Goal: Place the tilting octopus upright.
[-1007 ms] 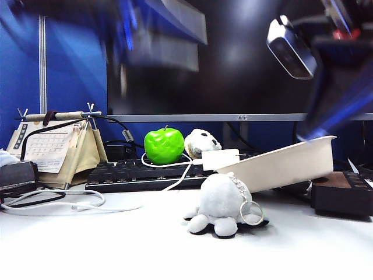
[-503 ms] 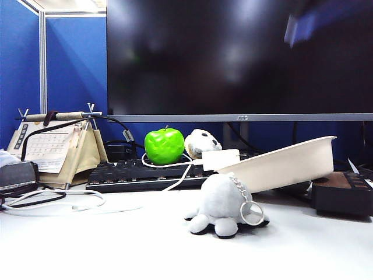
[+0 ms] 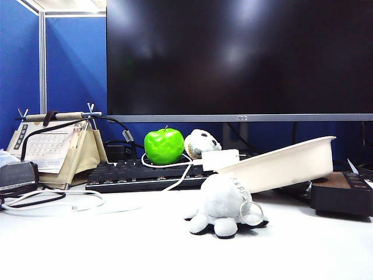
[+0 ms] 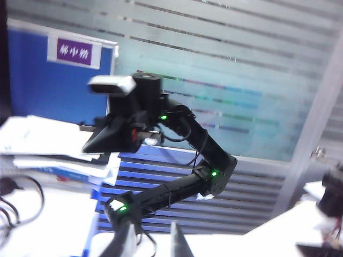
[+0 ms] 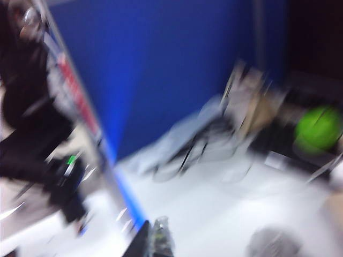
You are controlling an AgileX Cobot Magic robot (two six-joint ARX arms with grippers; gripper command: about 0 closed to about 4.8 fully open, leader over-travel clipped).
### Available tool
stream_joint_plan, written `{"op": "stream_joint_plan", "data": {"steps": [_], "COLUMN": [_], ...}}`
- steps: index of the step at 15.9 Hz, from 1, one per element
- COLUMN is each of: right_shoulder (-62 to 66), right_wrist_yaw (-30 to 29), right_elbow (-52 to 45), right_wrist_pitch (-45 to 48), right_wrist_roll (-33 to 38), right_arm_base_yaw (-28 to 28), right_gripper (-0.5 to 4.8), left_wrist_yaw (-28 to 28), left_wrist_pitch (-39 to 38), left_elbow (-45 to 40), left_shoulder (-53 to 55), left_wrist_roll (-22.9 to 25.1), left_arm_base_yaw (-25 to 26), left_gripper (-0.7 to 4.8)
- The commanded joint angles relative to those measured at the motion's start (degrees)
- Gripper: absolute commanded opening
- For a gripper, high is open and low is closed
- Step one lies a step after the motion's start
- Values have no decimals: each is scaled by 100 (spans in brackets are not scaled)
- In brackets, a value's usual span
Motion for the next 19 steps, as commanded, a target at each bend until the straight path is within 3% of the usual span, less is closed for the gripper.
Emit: {"op": "stream_joint_plan", "data": {"steps": [1,4,6,7,10,12,14,19], "right_shoulder": [-511,-713,-719,-721,-721,-721,-721,-721], "right_wrist_yaw": [645,1303,1980,2433,3921,4701,4750,4745], "right_elbow": [2,-15,-66,-120,-308,-542,-608,-603], "right_wrist_pitch": [66,-83,-212,-184,-184,-208,-625,-1335], "right_wrist_roll": [-4,-33,-57,-109,-289,-313,-315,-315], "right_arm_base_yaw": [-2,-2,-2,-2,-2,-2,-2,0], "right_gripper": [-1,-1,-1,-1,-1,-1,-1,-1], "left_wrist_yaw": [-807,-2472,-3320,-3604,-3755,-4297,-4815,-4837], "left_wrist_pitch": [-846,-1705,-1641,-1517,-782,-520,-787,-1207], "left_elbow": [4,-98,-463,-667,-1338,-1615,-1633,-1633], "left_shoulder": [-282,-262,-243,-210,-140,-96,-79,-79], "left_wrist_roll": [1167,2210,2345,2413,2586,2747,2682,2684], "left_arm_base_yaw": [4,4,4,4,4,4,4,4], "left_gripper": [97,97,97,97,97,97,97,97]}}
